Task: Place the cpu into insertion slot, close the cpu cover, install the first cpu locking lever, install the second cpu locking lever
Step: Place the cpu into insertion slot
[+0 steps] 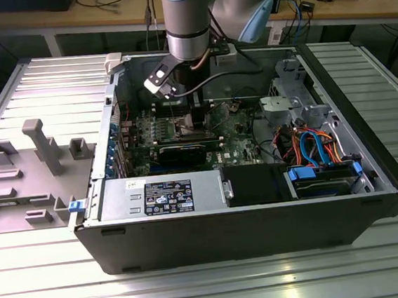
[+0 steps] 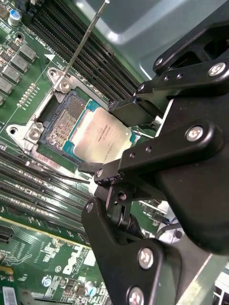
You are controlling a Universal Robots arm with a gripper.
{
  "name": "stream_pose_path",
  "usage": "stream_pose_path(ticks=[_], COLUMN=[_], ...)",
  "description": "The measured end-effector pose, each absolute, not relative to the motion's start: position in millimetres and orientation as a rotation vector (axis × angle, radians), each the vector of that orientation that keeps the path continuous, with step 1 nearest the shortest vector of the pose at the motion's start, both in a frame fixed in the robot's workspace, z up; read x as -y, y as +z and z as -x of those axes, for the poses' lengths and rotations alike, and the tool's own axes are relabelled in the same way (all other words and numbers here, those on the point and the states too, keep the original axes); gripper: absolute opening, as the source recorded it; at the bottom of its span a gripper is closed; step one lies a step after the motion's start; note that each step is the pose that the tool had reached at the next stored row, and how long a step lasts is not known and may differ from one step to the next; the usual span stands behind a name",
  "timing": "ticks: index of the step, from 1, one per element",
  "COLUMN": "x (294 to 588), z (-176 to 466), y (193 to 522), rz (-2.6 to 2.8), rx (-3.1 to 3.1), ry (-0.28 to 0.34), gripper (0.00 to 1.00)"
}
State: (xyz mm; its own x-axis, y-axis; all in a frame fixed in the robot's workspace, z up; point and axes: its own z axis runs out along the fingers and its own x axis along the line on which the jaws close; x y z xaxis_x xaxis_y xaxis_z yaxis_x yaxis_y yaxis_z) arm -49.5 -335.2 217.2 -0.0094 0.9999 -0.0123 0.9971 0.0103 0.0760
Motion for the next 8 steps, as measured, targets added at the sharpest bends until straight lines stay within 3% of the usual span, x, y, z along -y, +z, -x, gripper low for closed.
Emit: stream_pose_path(ticks=[8], x=[334.9], z=[53.1], y=[215.1], rz=[-2.17], rx=[-2.183], ry=[0.07], gripper=[0.54])
